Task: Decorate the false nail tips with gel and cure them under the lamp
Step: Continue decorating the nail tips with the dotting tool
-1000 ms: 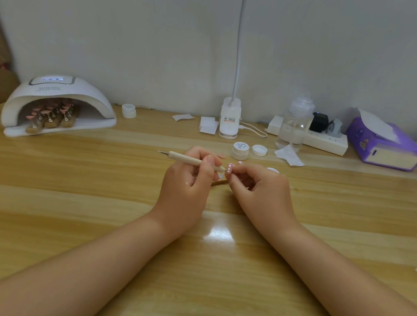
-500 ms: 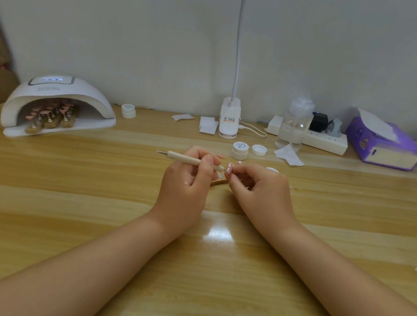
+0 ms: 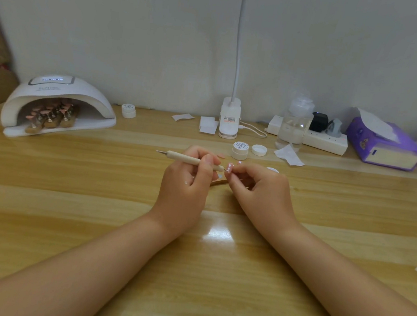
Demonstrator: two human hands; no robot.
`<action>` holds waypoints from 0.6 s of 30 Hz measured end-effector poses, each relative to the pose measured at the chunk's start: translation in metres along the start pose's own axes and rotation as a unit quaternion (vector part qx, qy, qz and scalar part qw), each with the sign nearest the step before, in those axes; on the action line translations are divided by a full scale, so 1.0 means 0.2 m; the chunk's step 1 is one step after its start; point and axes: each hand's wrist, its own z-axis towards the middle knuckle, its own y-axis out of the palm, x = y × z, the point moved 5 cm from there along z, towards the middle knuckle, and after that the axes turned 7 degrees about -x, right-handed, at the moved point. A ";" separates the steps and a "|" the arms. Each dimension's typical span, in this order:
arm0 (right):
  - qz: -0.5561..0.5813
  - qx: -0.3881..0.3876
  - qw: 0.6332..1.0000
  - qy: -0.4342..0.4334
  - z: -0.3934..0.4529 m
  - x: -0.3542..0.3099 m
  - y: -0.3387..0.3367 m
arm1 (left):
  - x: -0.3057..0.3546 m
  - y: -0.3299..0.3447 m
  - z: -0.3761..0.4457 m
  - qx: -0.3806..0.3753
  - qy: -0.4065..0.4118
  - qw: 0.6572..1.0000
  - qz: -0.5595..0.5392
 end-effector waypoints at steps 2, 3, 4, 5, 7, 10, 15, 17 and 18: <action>-0.001 0.002 1.000 -0.001 0.00 0.00 0.00 | 0.00 0.00 0.00 0.002 -0.002 1.000 0.001; -0.001 0.002 1.000 0.000 0.00 0.00 0.00 | 0.00 0.00 0.00 0.002 -0.003 1.000 0.002; -0.001 0.003 1.000 0.000 0.00 0.00 0.00 | 0.00 0.00 0.00 0.002 -0.003 1.000 0.003; 0.000 0.003 1.000 0.001 0.00 0.00 0.00 | 0.00 0.00 0.00 0.001 -0.004 1.000 0.003; 0.002 0.005 1.000 0.001 0.00 0.00 0.00 | 0.00 0.00 0.00 -0.004 -0.002 1.000 -0.003; 0.001 0.005 1.000 0.000 0.00 0.00 0.00 | 0.00 0.01 0.00 -0.010 0.000 1.000 -0.001; -0.001 0.004 1.000 0.002 0.00 0.01 0.00 | 0.00 0.00 0.00 -0.002 -0.005 1.000 0.002; -0.001 0.004 1.000 0.004 0.00 0.01 0.00 | 0.00 0.00 0.00 -0.002 -0.009 1.000 0.000; -0.001 0.004 1.000 0.004 0.00 0.01 0.00 | 0.00 0.00 0.00 -0.002 -0.009 1.000 0.001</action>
